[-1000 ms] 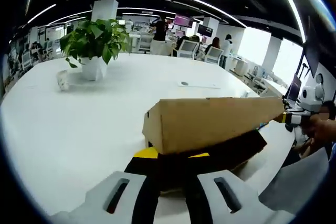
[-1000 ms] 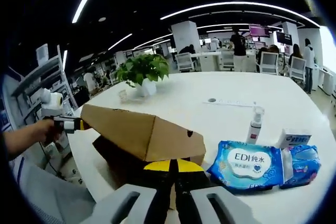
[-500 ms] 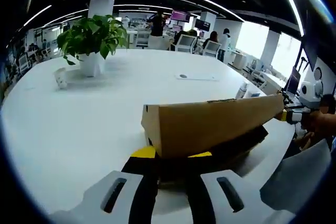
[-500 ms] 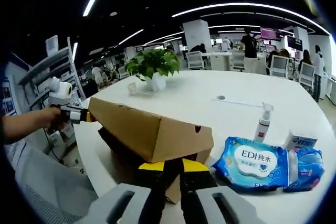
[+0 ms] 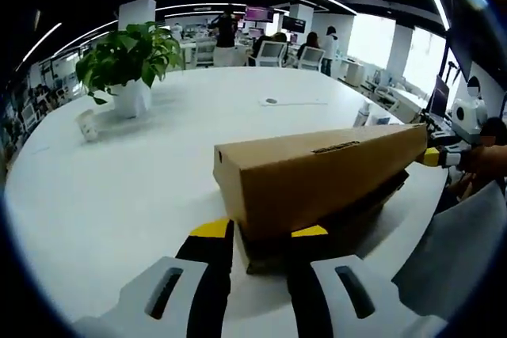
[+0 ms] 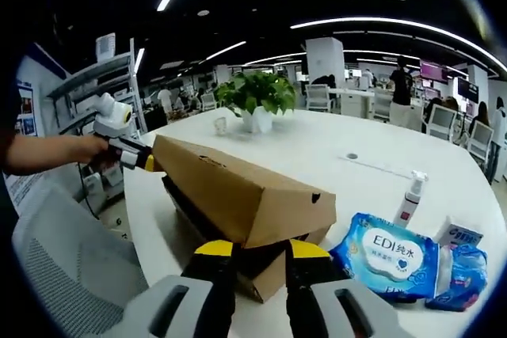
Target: Operate the shoe box by opening the lid, removing the specified soft item, and placing it in the target area until the item is outside and the box remains undamaged.
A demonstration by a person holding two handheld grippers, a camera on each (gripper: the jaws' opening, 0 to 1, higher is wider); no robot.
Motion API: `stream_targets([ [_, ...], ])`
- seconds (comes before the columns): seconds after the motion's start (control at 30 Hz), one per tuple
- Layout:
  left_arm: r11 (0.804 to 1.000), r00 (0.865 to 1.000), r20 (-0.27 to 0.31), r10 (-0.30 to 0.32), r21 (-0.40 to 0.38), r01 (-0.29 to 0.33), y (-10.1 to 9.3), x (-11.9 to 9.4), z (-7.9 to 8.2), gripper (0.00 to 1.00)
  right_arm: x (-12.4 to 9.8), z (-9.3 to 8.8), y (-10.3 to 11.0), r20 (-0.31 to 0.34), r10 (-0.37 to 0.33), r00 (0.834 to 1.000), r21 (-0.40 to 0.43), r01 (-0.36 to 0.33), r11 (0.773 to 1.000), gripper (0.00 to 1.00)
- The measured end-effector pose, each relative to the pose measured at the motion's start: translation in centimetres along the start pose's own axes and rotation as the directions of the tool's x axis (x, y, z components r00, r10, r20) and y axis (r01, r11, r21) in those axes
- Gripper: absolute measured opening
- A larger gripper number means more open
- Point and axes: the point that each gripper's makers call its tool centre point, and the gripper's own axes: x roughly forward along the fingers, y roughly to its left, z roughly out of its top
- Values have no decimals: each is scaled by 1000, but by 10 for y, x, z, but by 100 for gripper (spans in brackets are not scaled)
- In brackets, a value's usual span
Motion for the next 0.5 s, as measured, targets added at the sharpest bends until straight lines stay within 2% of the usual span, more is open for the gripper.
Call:
stream_targets([
  [0.17, 1000, 1000, -15, -4, 6, 4, -2, 1, -6, 26, 1, -4, 0, -18, -3, 1000, -29, 2, 1000, 25],
  [0.5, 997, 998, -55, -25, 67, 28, -7, 6, -17, 28, 6, -9, 8, -45, 13, 999, -127, -18, 992, 29],
])
